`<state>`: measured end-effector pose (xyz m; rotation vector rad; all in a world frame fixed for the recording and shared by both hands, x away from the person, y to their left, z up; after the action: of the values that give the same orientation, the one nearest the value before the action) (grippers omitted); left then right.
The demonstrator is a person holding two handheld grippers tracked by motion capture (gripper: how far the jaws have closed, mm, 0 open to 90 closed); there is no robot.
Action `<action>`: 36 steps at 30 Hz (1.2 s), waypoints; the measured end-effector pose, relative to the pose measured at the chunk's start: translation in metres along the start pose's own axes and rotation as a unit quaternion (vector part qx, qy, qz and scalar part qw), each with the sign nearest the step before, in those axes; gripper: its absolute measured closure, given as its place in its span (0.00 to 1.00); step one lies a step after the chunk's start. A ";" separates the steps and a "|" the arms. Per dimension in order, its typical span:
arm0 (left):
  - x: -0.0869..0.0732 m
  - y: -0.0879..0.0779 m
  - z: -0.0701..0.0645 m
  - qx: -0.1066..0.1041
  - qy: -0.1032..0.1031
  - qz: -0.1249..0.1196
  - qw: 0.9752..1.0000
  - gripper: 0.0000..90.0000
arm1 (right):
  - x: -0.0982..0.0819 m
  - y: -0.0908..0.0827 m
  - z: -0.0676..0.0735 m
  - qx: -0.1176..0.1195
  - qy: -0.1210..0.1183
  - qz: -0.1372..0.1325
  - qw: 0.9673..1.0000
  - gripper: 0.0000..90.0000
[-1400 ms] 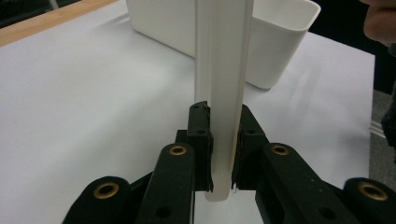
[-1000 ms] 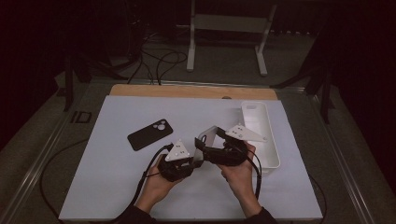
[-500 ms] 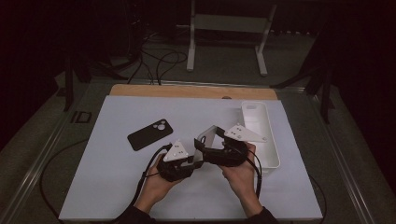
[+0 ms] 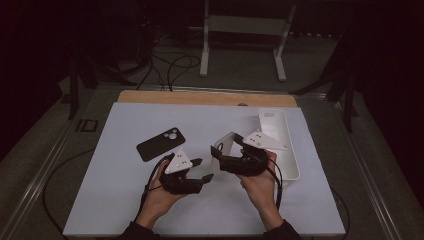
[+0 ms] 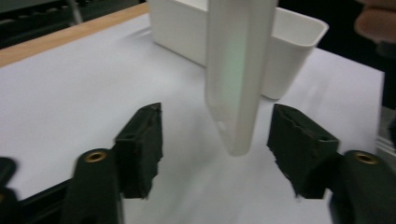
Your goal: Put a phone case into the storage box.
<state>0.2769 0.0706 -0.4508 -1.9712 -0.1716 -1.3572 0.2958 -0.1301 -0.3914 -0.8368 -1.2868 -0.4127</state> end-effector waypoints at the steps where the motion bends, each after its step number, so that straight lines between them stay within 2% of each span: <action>1: 0.000 -0.001 0.001 0.005 -0.001 -0.002 1.000 0.34 | 0.000 0.000 0.000 0.000 0.000 0.000 1.000 0.19; 6: -0.002 -0.007 0.006 0.033 -0.013 -0.009 0.999 0.18 | 0.002 -0.001 -0.004 -0.004 -0.003 0.001 1.000 0.19; 10: -0.006 -0.011 0.013 0.051 -0.023 -0.012 0.998 0.11 | 0.004 -0.002 -0.006 -0.006 -0.004 0.003 1.000 0.19; 16: -0.011 -0.019 0.023 0.066 -0.034 -0.016 0.997 0.03 | 0.007 -0.002 -0.009 -0.010 -0.009 0.003 1.000 0.19; 23: -0.023 -0.030 0.036 0.091 -0.038 -0.020 0.995 0.00 | 0.014 -0.003 -0.014 -0.017 -0.013 0.004 1.000 0.19; 36: -0.045 -0.047 0.051 0.128 -0.047 -0.023 0.990 0.00 | 0.023 -0.003 -0.030 -0.035 -0.019 0.009 0.999 0.19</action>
<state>0.2736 0.1490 -0.4757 -1.8242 -0.4168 -1.2072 0.3195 -0.1500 -0.3704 -0.9185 -1.3048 -0.4326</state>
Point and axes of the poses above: each handheld gripper's, and its own axes: y roughly forward along the jaws, x roughly out of its top, z roughly to its left, the point moved 2 cm from there along y, roughly forward along the jaws, and after that the axes turned 7 degrees about -y, right-handed, at the moved point
